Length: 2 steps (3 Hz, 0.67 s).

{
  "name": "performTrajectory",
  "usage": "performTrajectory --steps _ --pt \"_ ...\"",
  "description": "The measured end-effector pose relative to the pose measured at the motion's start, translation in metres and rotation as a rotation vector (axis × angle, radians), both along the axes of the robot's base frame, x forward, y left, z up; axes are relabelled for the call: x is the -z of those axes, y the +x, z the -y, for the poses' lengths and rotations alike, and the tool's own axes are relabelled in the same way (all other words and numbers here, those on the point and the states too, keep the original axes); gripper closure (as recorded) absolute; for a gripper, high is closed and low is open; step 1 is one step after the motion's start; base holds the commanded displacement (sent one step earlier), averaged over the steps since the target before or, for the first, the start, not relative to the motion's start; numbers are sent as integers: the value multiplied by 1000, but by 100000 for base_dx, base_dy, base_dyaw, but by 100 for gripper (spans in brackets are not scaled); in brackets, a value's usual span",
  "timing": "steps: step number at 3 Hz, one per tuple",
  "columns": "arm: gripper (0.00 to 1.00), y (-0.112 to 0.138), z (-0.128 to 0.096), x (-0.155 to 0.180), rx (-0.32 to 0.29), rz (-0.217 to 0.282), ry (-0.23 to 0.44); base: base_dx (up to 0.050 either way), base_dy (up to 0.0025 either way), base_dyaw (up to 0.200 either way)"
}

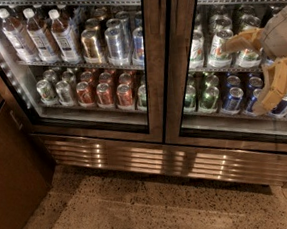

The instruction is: Open right fridge door

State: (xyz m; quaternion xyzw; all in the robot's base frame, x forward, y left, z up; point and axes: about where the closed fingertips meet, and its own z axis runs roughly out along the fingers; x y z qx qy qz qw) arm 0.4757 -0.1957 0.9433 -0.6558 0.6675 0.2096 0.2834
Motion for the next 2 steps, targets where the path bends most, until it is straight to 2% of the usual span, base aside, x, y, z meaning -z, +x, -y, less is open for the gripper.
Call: performTrajectory --steps 1,2 --pt "0 -2 -21 0 -48 12 -31 0 0 0" --pt "0 -13 -52 -3 -133 37 -28 0 0 0"
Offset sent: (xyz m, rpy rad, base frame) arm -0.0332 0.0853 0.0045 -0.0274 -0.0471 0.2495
